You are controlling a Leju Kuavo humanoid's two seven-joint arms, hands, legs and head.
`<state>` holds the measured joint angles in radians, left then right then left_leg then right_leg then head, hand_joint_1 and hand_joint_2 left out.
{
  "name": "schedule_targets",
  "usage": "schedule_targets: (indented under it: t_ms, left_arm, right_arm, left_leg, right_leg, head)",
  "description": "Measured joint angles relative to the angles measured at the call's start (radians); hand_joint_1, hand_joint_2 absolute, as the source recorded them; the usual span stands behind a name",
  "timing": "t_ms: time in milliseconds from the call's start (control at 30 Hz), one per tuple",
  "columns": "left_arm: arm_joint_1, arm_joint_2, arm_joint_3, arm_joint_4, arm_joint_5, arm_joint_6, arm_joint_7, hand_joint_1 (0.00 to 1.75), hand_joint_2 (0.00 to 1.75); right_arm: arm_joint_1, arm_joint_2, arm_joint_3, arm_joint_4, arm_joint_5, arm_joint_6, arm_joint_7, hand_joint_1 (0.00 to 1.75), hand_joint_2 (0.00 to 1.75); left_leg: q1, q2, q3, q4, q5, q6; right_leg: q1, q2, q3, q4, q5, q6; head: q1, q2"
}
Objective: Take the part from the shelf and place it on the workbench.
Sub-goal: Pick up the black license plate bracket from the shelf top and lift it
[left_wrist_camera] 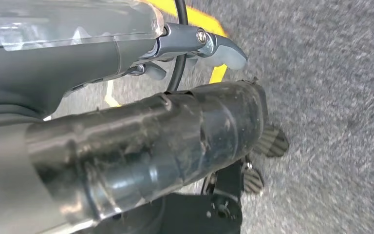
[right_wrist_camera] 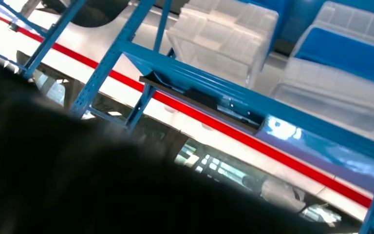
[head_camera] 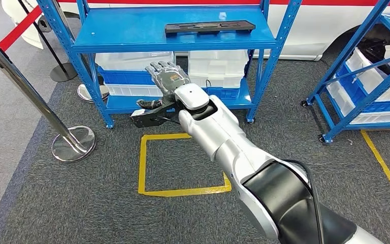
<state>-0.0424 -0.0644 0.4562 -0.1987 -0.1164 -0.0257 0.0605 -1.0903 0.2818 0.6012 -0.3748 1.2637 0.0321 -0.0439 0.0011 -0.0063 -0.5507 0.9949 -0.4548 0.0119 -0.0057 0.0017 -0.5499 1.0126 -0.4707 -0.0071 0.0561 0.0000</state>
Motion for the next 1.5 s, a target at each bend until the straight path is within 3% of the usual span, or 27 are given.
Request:
schedule_targets:
  t_ms: [133, 333, 567, 700, 767, 867, 900, 933, 967, 1033, 1100, 1167, 1267, 1333, 1400, 1433, 1467, 1500]
  left_arm:
    - [0.001, -0.022, -0.015, 0.0, -0.044, 0.015, -0.019, 0.0, 0.0]
    - [-0.001, -0.036, -0.03, 0.0, -0.073, 0.049, 0.001, 0.0, 0.0]
    - [0.002, -0.037, -0.033, 0.001, -0.078, 0.11, 0.08, 0.0, 0.0]
    - [0.002, -0.037, -0.033, 0.001, -0.079, 0.115, 0.083, 0.0, 0.0]
    - [0.001, -0.039, -0.033, 0.001, -0.083, 0.118, 0.081, 0.0, 0.0]
    - [0.0, -0.039, -0.033, 0.001, -0.092, 0.121, 0.073, 0.0, 0.0]
    - [0.0, -0.039, -0.033, 0.001, -0.095, 0.12, 0.07, 0.0, 0.0]
    - [0.001, -0.039, -0.033, 0.001, -0.098, 0.119, 0.067, 0.0, 0.0]
    - [0.001, -0.04, -0.033, 0.001, -0.101, 0.116, 0.064, 0.0, 0.0]
    - [0.001, -0.041, -0.033, 0.001, -0.105, 0.108, 0.056, 0.0, 0.0]
    - [-0.002, -0.042, -0.033, 0.001, -0.105, 0.102, 0.048, 0.0, 0.0]
    - [-0.004, -0.042, -0.033, 0.002, -0.105, 0.101, 0.044, 0.0, 0.0]
    - [-0.004, -0.042, -0.032, 0.002, -0.104, 0.103, 0.044, 0.0, 0.0]
    - [-0.005, -0.042, -0.032, 0.002, -0.106, 0.105, 0.048, 0.0, 0.0]
    - [-0.006, -0.041, -0.032, 0.002, -0.111, 0.109, 0.054, 0.0, 0.0]
    - [-0.006, -0.041, -0.032, 0.002, -0.113, 0.11, 0.057, 0.0, 0.0]
    - [-0.005, -0.04, -0.032, 0.002, -0.115, 0.111, 0.059, 0.0, 0.0]
    - [-0.005, -0.04, -0.032, 0.002, -0.116, 0.111, 0.061, 0.0, 0.0]
  right_arm:
    - [0.056, -0.091, -0.001, -0.002, -0.009, -0.079, -0.006, 0.0, 1.75]
    - [0.111, -0.183, -0.018, 0.0, -0.008, -0.093, 0.017, 0.0, 1.75]
    - [0.115, -0.233, -0.042, 0.002, 0.012, -0.079, 0.04, 0.0, 1.75]
    - [0.113, -0.245, -0.047, 0.001, 0.017, -0.075, 0.042, 0.0, 1.75]
    - [0.11, -0.253, -0.051, 0.0, 0.025, -0.072, 0.043, 0.0, 1.75]
    - [0.11, -0.262, -0.053, 0.0, 0.041, -0.066, 0.042, 0.0, 1.75]
    - [0.113, -0.264, -0.053, 0.001, 0.046, -0.064, 0.041, 0.0, 1.75]
    - [0.115, -0.266, -0.053, 0.001, 0.05, -0.063, 0.04, 0.0, 1.75]
    - [0.115, -0.267, -0.054, 0.001, 0.054, -0.061, 0.039, 0.0, 1.75]
    - [0.109, -0.269, -0.055, 0.001, 0.061, -0.056, 0.038, 0.0, 1.75]
    - [0.101, -0.269, -0.058, 0.001, 0.07, -0.046, 0.038, 0.0, 1.75]
    - [0.097, -0.268, -0.06, 0.001, 0.078, -0.036, 0.037, 0.0, 1.75]
    - [0.092, -0.268, -0.062, 0.001, 0.086, -0.032, 0.037, 0.0, 1.75]
    - [0.085, -0.267, -0.065, 0.001, 0.089, -0.031, 0.036, 0.0, 1.75]
    - [0.083, -0.265, -0.066, 0.002, 0.093, -0.029, 0.034, 0.0, 1.75]
    - [0.084, -0.265, -0.066, 0.004, 0.095, -0.027, 0.034, 0.0, 1.75]
    - [0.085, -0.265, -0.066, 0.005, 0.096, -0.025, 0.034, 0.0, 1.75]
    - [0.085, -0.265, -0.066, 0.006, 0.097, -0.024, 0.033, 0.0, 1.75]
  left_leg:
    - [0.0, -0.007, -0.001, 0.001, 0.0, 0.0]
    - [-0.002, -0.001, -0.004, 0.005, -0.001, 0.002]
    - [-0.004, -0.002, -0.009, 0.011, -0.002, 0.005]
    - [-0.002, 0.0, -0.009, 0.005, 0.001, 0.017]
    - [0.004, 0.002, -0.003, -0.007, 0.008, 0.027]
    - [0.006, 0.003, -0.001, -0.01, 0.009, 0.033]
    - [0.007, 0.002, 0.0, -0.008, 0.007, 0.033]
    - [0.007, 0.001, 0.001, -0.006, 0.003, 0.032]
    - [0.007, -0.001, 0.003, -0.003, -0.001, 0.03]
    - [0.007, -0.003, 0.007, 0.006, -0.013, 0.023]
    - [0.004, -0.003, 0.004, 0.016, -0.023, 0.012]
    - [0.003, -0.003, 0.0, 0.018, -0.026, 0.002]
    - [0.005, -0.002, -0.008, 0.041, -0.047, -0.016]
    - [0.009, 0.0, -0.059, 0.144, -0.094, -0.025]
    - [0.011, 0.001, -0.134, 0.271, -0.13, -0.03]
    - [0.011, 0.001, -0.155, 0.295, -0.122, -0.031]
    - [0.011, 0.001, -0.16, 0.283, -0.096, -0.03]
    - [0.011, 0.001, -0.144, 0.231, -0.054, -0.028]
  right_leg:
    - [0.0, -0.007, 0.003, -0.001, 0.0, 0.0]
    - [-0.003, 0.0, 0.0, -0.002, 0.003, 0.004]
    - [-0.006, -0.001, -0.003, -0.003, 0.004, 0.008]
    - [-0.007, -0.001, -0.003, -0.003, 0.004, 0.017]
    - [-0.006, 0.0, -0.024, 0.039, -0.022, 0.021]
    - [-0.008, 0.0, -0.125, 0.224, -0.1, 0.023]
    - [-0.009, -0.001, -0.156, 0.271, -0.106, 0.024]
    - [-0.01, -0.001, -0.171, 0.284, -0.093, 0.024]
    - [-0.012, -0.001, -0.167, 0.256, -0.059, 0.024]
    - [-0.013, -0.001, -0.122, 0.133, 0.023, 0.019]
    - [-0.008, 0.0, -0.089, 0.047, 0.055, 0.013]
    - [-0.002, 0.0, -0.087, 0.033, 0.047, 0.005]
    - [-0.008, 0.0, -0.076, 0.02, 0.046, -0.009]
    - [-0.01, 0.0, -0.067, 0.014, 0.045, -0.018]
    - [-0.008, 0.0, -0.062, 0.014, 0.041, -0.024]
    - [-0.008, 0.0, -0.059, 0.014, 0.038, -0.025]
    - [-0.007, 0.0, -0.056, 0.016, 0.035, -0.024]
    - [-0.008, 0.0, -0.052, 0.017, 0.031, -0.023]
  head:
    - [0.0, 0.0]
    - [0.0, 0.0]
    - [0.0, 0.0]
    - [0.0, 0.0]
    - [0.0, 0.0]
    - [0.001, 0.0]
    - [0.001, 0.0]
    - [0.001, 0.0]
    - [0.001, 0.0]
    - [0.001, 0.0]
    - [0.001, 0.0]
    - [0.001, 0.0]
    - [0.001, 0.0]
    - [0.001, 0.0]
    - [0.001, 0.0]
    - [0.001, 0.0]
    - [0.001, 0.0]
    - [0.0, 0.0]
